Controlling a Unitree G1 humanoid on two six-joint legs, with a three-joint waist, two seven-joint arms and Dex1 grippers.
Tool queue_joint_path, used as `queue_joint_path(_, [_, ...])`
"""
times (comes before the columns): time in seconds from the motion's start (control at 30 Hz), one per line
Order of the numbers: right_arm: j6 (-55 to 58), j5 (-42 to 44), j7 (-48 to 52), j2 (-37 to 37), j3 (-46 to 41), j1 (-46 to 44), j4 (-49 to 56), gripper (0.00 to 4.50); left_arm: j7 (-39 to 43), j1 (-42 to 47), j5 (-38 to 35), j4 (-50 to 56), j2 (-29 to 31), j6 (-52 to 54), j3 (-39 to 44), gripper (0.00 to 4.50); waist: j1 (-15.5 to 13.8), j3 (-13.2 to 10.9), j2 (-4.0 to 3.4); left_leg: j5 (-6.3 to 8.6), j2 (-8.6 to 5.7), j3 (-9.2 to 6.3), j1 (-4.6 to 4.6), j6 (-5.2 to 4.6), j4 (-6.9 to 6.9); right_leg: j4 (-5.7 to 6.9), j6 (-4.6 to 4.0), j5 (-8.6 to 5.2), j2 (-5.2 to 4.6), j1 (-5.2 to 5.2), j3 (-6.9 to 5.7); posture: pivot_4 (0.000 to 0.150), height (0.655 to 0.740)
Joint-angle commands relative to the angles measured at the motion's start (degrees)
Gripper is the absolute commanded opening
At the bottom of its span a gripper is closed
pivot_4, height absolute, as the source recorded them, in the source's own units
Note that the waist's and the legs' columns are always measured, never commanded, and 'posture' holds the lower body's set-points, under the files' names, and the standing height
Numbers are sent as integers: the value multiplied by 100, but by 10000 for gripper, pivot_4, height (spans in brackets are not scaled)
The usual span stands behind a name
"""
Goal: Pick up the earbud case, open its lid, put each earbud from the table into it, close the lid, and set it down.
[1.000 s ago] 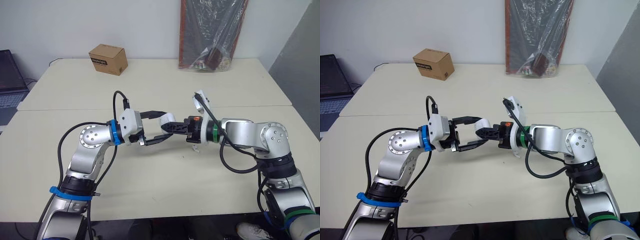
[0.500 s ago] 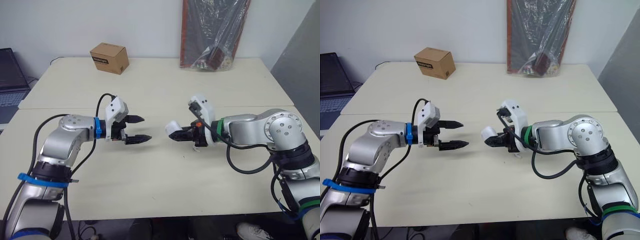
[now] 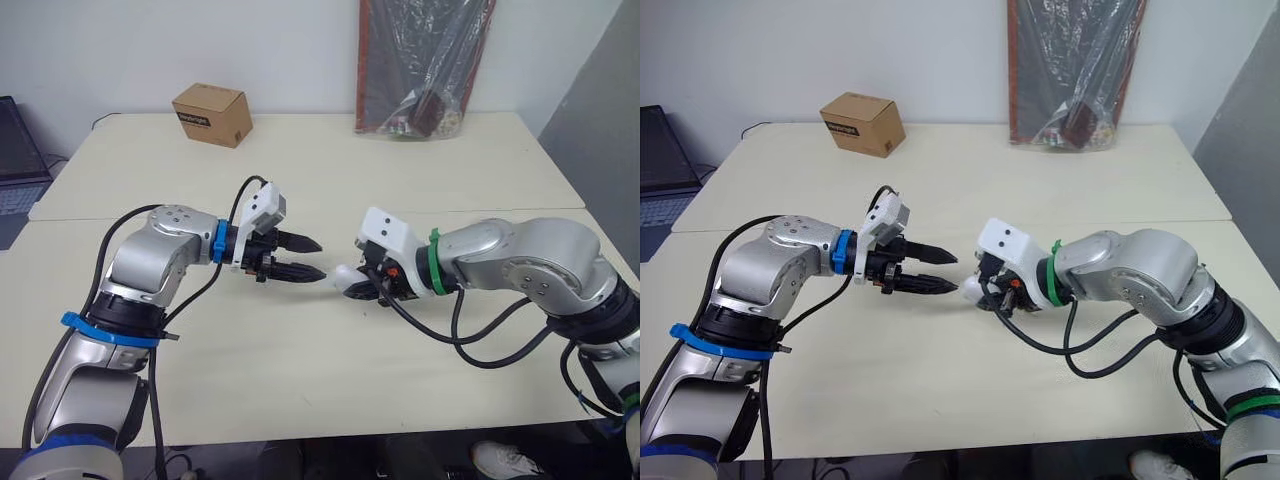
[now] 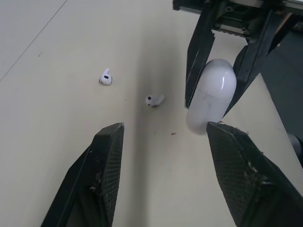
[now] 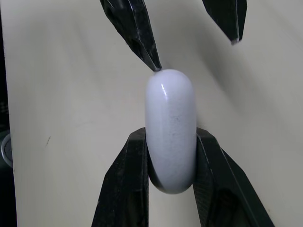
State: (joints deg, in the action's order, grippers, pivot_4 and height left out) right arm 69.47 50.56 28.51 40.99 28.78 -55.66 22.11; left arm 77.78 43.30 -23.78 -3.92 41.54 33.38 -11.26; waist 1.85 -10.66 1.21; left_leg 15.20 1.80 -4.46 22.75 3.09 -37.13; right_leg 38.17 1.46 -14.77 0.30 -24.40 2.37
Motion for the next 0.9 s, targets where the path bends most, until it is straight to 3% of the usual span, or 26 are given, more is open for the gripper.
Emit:
queue_joint_path(0.03, [-34, -341, 236, -207, -174, -219, -40, 7996, 139, -77, -8, 350, 17, -200, 9, 29889, 0, 0, 0, 0, 0, 1, -1, 0, 0, 0, 0, 0, -1, 0, 1, 1500, 7400])
queue_joint_path(0.3, [18, -893, 531, -537, -230, -286, -186, 7996, 178, -231, -48, 618, 15, -136, -6, 29889, 1, 0, 0, 0, -1, 0, 0, 0, 0, 3, 0, 0, -2, 0, 0, 1500, 7400])
queue_joint_path(0.4, [53, -1020, 642, -583, -266, -255, -139, 7996, 151, -248, -49, 577, -29, -157, 36, 23694, 1, 0, 0, 0, -1, 0, -2, 0, -3, 9, 0, 0, -1, 0, -1, 1500, 7400])
queue_joint_path(0.53, [115, -1121, 755, -611, -293, -221, -65, 7996, 113, -213, -24, 529, -67, -202, 38, 11689, 2, 0, 0, 0, -3, 0, -3, 0, -14, 28, 0, 0, -2, 0, 1, 1500, 7400])
queue_joint_path(0.9, [223, -1308, 943, -694, -338, -154, 40, 7996, 153, -196, 11, 506, -170, -367, 17, 11689, 6, -1, -1, 0, -3, -2, -7, -1, -80, 80, 1, -8, 3, 1, 5, 1500, 7400])
